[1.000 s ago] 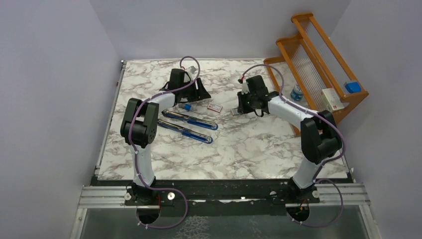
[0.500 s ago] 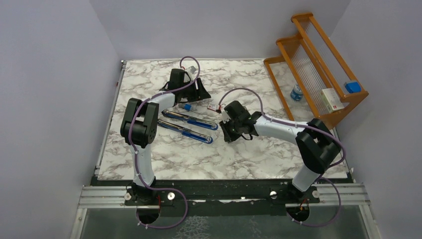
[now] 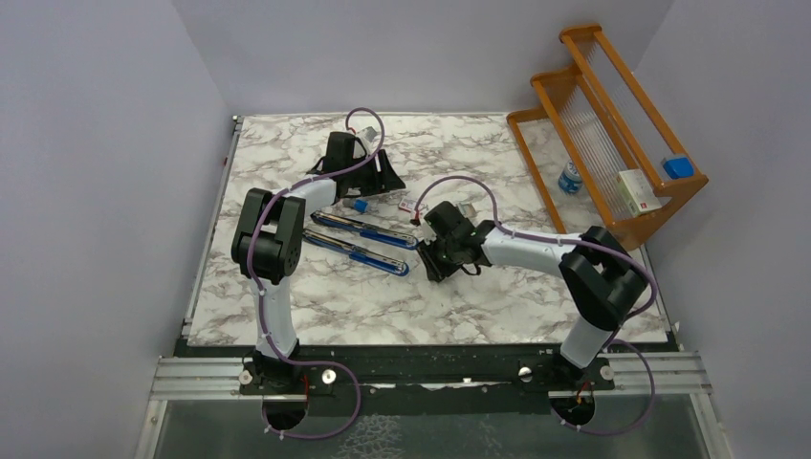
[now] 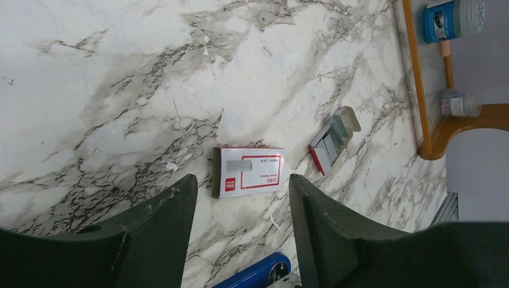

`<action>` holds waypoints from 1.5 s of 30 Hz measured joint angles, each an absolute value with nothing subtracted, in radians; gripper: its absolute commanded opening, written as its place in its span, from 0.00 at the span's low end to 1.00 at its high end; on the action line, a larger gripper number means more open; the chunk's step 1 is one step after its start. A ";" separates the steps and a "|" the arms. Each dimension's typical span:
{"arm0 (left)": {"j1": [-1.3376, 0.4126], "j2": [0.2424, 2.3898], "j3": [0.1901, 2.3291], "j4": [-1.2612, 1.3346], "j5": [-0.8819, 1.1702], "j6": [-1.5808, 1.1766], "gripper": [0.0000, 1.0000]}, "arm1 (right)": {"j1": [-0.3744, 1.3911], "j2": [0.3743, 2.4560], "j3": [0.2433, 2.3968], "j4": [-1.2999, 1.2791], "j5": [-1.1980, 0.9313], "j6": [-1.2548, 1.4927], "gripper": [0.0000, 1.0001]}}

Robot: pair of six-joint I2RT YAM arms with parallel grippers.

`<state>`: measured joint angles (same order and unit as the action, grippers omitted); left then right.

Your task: Load the staples into the stapler

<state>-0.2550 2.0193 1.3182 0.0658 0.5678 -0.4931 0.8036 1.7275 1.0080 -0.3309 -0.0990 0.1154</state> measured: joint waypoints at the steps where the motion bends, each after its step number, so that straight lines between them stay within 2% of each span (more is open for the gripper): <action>1: -0.255 2.019 1.318 0.066 0.568 -0.493 0.60 | 0.804 1.725 1.005 -0.327 -0.093 0.117 0.42; 5: -0.255 2.019 1.318 0.066 0.568 -0.493 0.60 | 0.804 1.674 0.953 -0.290 -0.043 0.156 0.46; 9: -0.255 2.019 1.318 0.066 0.568 -0.493 0.60 | 0.782 1.564 0.934 -0.269 0.014 0.194 0.46; 12: -0.255 2.019 1.318 0.066 0.568 -0.494 0.60 | 0.724 1.555 0.962 -0.249 0.030 0.202 0.45; 26: -0.255 2.019 1.318 0.066 0.569 -0.494 0.60 | 0.451 1.780 1.214 -0.239 0.027 0.146 0.38; 45: -0.255 2.019 1.318 0.066 0.571 -0.494 0.60 | 0.404 1.957 1.333 -0.239 -0.055 0.121 0.36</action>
